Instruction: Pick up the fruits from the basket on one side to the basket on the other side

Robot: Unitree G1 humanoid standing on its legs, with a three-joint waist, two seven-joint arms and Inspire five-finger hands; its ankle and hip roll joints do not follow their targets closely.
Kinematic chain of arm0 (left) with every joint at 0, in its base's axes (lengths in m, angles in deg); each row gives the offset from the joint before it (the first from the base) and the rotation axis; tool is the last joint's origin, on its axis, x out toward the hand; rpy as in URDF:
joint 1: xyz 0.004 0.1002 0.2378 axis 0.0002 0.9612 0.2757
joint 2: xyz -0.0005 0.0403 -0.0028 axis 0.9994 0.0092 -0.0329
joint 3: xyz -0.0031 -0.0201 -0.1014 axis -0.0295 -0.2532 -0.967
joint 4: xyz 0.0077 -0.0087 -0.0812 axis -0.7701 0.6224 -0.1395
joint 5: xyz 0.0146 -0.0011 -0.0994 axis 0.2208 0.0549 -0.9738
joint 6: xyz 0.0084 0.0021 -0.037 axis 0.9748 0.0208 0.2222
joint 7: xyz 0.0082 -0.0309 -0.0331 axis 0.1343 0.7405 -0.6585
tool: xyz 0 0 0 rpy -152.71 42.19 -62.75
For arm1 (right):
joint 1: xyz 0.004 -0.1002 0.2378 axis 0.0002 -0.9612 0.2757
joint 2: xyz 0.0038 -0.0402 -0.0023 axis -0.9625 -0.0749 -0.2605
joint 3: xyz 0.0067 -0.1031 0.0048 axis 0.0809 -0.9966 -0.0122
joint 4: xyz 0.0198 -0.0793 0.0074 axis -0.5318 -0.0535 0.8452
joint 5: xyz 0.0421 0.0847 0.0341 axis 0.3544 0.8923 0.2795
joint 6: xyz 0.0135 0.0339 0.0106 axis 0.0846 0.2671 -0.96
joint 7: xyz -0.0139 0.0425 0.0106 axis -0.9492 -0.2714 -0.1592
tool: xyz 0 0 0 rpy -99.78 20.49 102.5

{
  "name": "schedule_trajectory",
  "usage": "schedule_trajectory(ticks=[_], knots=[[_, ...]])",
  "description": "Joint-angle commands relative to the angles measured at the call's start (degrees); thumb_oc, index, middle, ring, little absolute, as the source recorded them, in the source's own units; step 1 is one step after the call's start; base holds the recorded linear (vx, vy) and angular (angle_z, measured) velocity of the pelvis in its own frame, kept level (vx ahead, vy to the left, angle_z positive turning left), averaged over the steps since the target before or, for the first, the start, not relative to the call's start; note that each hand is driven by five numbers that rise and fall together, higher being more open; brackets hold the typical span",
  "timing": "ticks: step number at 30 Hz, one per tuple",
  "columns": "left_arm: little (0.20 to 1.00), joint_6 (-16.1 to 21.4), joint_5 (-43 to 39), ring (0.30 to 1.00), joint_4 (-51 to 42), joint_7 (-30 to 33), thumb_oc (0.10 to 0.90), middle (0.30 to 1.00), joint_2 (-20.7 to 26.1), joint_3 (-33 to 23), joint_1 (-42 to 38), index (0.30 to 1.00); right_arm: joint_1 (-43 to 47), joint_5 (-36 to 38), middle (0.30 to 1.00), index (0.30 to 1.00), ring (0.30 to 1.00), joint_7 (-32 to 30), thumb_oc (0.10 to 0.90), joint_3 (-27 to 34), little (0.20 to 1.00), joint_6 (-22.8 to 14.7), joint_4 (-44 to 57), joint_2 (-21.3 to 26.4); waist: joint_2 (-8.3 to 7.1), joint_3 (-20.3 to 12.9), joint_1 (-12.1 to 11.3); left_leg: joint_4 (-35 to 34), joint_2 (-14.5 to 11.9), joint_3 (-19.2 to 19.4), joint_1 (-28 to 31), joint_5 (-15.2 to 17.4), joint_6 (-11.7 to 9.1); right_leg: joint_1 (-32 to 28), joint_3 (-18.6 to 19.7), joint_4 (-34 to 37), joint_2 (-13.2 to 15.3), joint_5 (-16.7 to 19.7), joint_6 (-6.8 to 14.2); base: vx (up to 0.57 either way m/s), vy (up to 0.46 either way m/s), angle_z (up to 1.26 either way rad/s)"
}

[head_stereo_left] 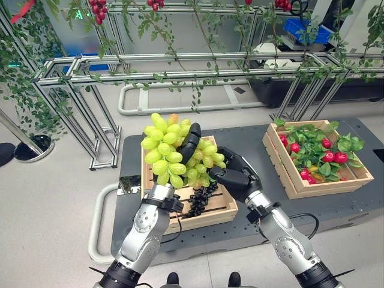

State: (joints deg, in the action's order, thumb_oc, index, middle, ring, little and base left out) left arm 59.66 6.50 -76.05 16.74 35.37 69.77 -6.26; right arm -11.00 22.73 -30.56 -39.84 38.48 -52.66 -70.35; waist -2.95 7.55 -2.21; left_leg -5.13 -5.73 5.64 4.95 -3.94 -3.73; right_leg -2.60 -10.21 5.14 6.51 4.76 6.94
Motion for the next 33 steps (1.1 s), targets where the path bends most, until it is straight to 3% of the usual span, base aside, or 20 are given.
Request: schedule_trajectory(ticks=[1,10,22,30,33], knots=[[0.9,4.62,7.74,0.9,-1.22,-0.23,0.8,0.9,0.73,2.03,-5.44,0.9,5.39,3.67,0.3,0.3,0.3,2.6,0.4,2.64,0.3,-9.14,8.32,-4.98,0.28,-3.33,0.14,0.13,1.43,-0.4,2.3,7.08,1.22,-2.65,-1.0,-0.19,2.37,-3.08,0.97,0.0,0.0,0.0],[0.9,1.01,27.28,0.9,-1.52,6.53,0.8,0.9,6.11,-2.77,-5.83,0.9,2.64,16.01,0.3,0.3,0.3,0.15,0.4,4.27,0.3,-11.13,7.68,-5.58,0.81,-3.54,0.11,0.13,1.36,-0.48,2.02,6.86,1.16,-2.47,-0.98,-0.14,2.32,-3.11,0.98,0.0,0.0,0.0],[0.9,-1.98,40.44,0.9,-1.18,10.74,0.8,0.9,11.51,-10.47,-5.04,0.9,-0.05,30.17,0.3,0.3,0.3,-0.46,0.4,6.77,0.3,-16.98,7.88,-6.76,1.59,-3.95,0.39,0.13,1.09,-0.19,1.08,6.16,1.05,-1.36,-0.52,-0.14,2.36,-2.71,0.82,0.0,0.0,0.0],[0.9,-4.31,38.82,0.9,0.03,11.77,0.8,0.9,14.18,-15.17,-3.33,0.9,-0.85,33.6,0.3,0.3,0.3,-0.77,0.4,9.52,0.3,-21.38,7.95,-7.1,1.89,-4.15,0.73,0.13,0.72,0.18,0.99,6.21,0.96,-1.09,0.11,-0.14,1.86,-3.09,0.58,0.01,-0.019,-0.03],[0.9,-3.24,30.32,0.9,0.61,9.88,0.8,0.9,13.82,-17.46,-2.26,0.9,-1.08,34.95,0.3,0.3,0.3,-0.29,0.4,11.02,0.3,-22.11,7.63,-7.17,2.0,-4.13,0.84,0.13,0.4,0.37,0.82,6.02,0.87,-0.9,0.33,-0.14,1.6,-3.19,0.34,0.02,-0.047,-0.03]])
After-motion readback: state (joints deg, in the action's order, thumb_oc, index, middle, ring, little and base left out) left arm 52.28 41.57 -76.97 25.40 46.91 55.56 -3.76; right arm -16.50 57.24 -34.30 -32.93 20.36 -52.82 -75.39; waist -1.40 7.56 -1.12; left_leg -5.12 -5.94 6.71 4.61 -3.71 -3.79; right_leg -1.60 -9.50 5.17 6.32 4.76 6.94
